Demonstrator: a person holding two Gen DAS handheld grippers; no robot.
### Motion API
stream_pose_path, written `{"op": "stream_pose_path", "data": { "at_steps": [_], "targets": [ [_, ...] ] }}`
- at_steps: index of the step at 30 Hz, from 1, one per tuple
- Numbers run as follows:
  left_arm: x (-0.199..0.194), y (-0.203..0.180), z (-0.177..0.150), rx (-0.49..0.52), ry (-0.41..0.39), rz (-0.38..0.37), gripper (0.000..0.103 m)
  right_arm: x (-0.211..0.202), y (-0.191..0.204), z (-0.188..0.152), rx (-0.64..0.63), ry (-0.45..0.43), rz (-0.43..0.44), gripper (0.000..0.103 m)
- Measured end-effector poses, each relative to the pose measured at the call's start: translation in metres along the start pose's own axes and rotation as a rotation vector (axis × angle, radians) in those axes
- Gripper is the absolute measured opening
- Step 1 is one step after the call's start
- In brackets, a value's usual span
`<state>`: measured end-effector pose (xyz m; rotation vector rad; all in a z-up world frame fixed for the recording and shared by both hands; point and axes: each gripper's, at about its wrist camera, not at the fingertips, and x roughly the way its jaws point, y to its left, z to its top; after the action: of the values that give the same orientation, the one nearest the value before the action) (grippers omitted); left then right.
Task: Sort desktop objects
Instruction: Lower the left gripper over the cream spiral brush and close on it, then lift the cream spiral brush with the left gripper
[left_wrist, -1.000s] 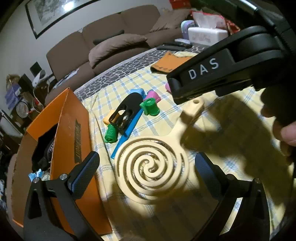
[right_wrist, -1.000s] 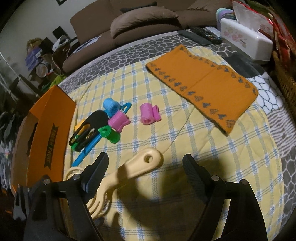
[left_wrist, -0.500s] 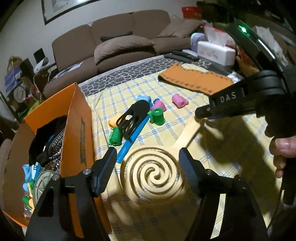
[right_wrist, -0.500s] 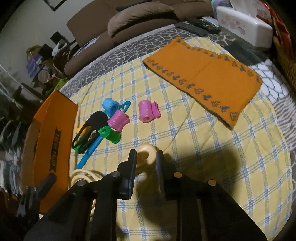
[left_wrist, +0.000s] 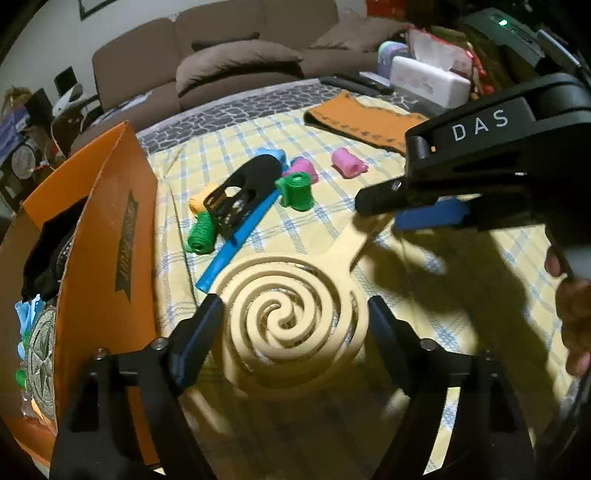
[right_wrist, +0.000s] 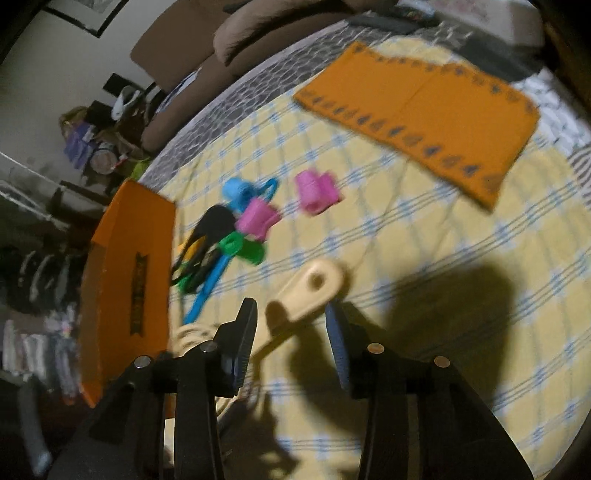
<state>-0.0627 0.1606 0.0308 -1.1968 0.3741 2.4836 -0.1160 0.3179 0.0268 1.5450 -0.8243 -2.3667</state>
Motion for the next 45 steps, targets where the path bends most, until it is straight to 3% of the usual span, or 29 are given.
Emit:
{"op": "stream_pose_path", "data": {
  "at_steps": [3, 8, 11, 15, 19, 20, 21, 25, 26, 30, 32, 37, 38, 41, 45],
  "targets": [
    [-0.003, 0.001, 0.0, -0.013, -0.006, -0.025, 0.069, 0.011, 0.005, -0.004, 0.026, 0.035, 0.049, 0.04],
    [-0.005, 0.002, -0.002, -0.029, -0.015, -0.035, 0.069, 0.027, 0.013, -0.009, 0.053, 0.066, 0.119, 0.04],
    [-0.009, 0.003, 0.0, -0.039, -0.028, -0.049, 0.058, 0.034, 0.016, -0.011, 0.056, 0.065, 0.141, 0.026],
    [-0.013, 0.007, 0.001, -0.069, -0.032, -0.069, 0.057, 0.026, 0.016, -0.01, 0.062, 0.026, 0.173, 0.014],
    [-0.019, 0.012, 0.002, -0.103, -0.047, -0.095, 0.057, 0.017, 0.021, -0.008, 0.049, 0.0, 0.202, 0.013],
    [-0.021, 0.013, 0.003, -0.109, -0.051, -0.103, 0.054, 0.016, 0.021, -0.007, 0.055, -0.006, 0.216, 0.013],
    [-0.023, 0.013, 0.003, -0.113, -0.058, -0.114, 0.045, 0.014, 0.021, -0.007, 0.067, -0.013, 0.232, 0.012],
    [-0.034, 0.02, 0.007, -0.14, -0.082, -0.139, 0.037, 0.002, 0.028, -0.003, 0.068, -0.048, 0.275, 0.011],
    [-0.036, 0.023, 0.008, -0.151, -0.089, -0.147, 0.031, -0.003, 0.032, -0.002, 0.057, -0.06, 0.281, 0.01],
    [-0.04, 0.031, 0.011, -0.183, -0.089, -0.172, 0.028, -0.015, 0.046, -0.001, 0.025, -0.086, 0.305, 0.01],
    [-0.042, 0.03, 0.011, -0.178, -0.088, -0.177, 0.019, -0.017, 0.052, -0.002, 0.008, -0.085, 0.314, 0.01],
    [-0.042, 0.025, 0.012, -0.18, -0.077, -0.185, 0.018, -0.012, 0.057, -0.005, -0.001, -0.068, 0.255, 0.01],
    [-0.041, 0.026, 0.011, -0.186, -0.074, -0.189, 0.018, -0.011, 0.054, -0.005, 0.018, -0.063, 0.238, 0.014],
    [-0.043, 0.027, 0.012, -0.197, -0.077, -0.201, 0.018, -0.008, 0.041, -0.006, 0.055, -0.05, 0.17, 0.048],
    [-0.042, 0.028, 0.011, -0.208, -0.07, -0.214, 0.018, 0.008, 0.03, -0.01, 0.088, -0.003, 0.181, 0.049]
  ]
}}
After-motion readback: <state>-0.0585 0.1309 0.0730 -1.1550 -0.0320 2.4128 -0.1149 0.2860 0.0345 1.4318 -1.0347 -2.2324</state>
